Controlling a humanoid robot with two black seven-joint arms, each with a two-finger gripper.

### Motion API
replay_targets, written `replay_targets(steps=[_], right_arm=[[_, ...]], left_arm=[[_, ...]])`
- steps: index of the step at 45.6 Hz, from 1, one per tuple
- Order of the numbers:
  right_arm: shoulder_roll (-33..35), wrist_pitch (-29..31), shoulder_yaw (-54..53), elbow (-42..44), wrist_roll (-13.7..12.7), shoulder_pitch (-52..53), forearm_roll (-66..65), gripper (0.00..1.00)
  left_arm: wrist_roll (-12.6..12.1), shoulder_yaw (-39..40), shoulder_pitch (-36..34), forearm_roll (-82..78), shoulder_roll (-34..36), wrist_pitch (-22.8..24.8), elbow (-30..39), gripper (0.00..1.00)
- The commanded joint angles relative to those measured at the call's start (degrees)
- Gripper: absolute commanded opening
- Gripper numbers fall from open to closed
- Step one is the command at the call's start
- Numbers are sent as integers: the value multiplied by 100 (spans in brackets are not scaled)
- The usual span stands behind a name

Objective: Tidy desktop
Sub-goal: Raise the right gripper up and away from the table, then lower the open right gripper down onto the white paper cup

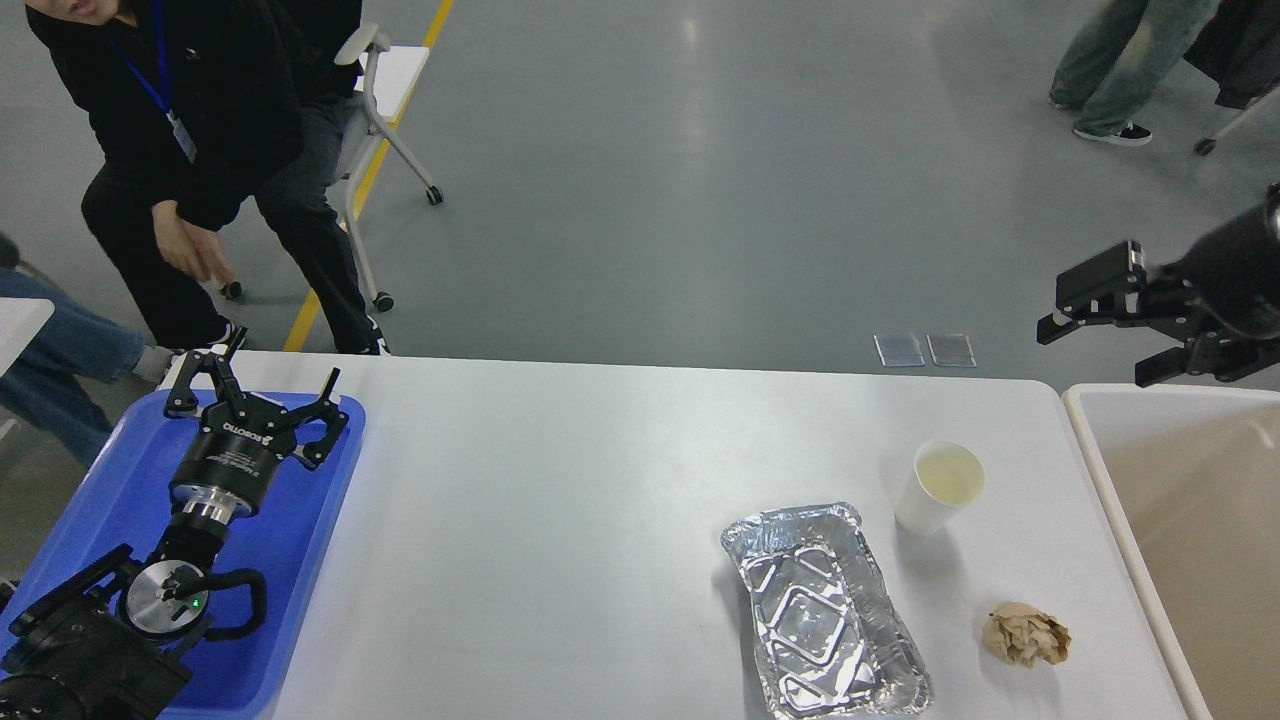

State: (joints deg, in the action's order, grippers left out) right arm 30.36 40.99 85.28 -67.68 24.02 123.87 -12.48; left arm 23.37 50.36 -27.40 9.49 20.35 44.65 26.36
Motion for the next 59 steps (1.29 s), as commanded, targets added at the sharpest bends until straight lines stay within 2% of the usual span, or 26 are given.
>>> replay_targets(steps=[1, 15, 21, 26, 35, 38, 53, 59], right_arm=[[-452, 155, -143, -659, -3, 716, -131, 100], [-540, 173, -205, -1020, -283, 1798, -237, 100], [-751, 181, -205, -1212, -731, 1947, -211, 100], [-786, 173, -205, -1310, -1004, 2018, -70, 100], [-901, 32, -222, -1248, -1654, 1720, 334, 100], [-892, -82, -257, -1231, -1795, 1535, 413, 100], [-778, -109, -890, -1160, -1804, 542, 396, 100], [-778, -179, -1057, -1090, -1778, 445, 492, 100]], left_arm=[[0, 0, 7, 0, 4, -9, 0, 99], [0, 0, 7, 0, 12, -9, 0, 99], [0, 0, 7, 0, 4, -9, 0, 99], [0, 0, 7, 0, 4, -9, 0, 99], [0, 0, 7, 0, 12, -9, 0, 99], [0, 0, 7, 0, 4, -9, 0, 99], [0, 0, -2, 0, 4, -1, 0, 99], [0, 0, -2, 0, -5, -1, 9, 99]])
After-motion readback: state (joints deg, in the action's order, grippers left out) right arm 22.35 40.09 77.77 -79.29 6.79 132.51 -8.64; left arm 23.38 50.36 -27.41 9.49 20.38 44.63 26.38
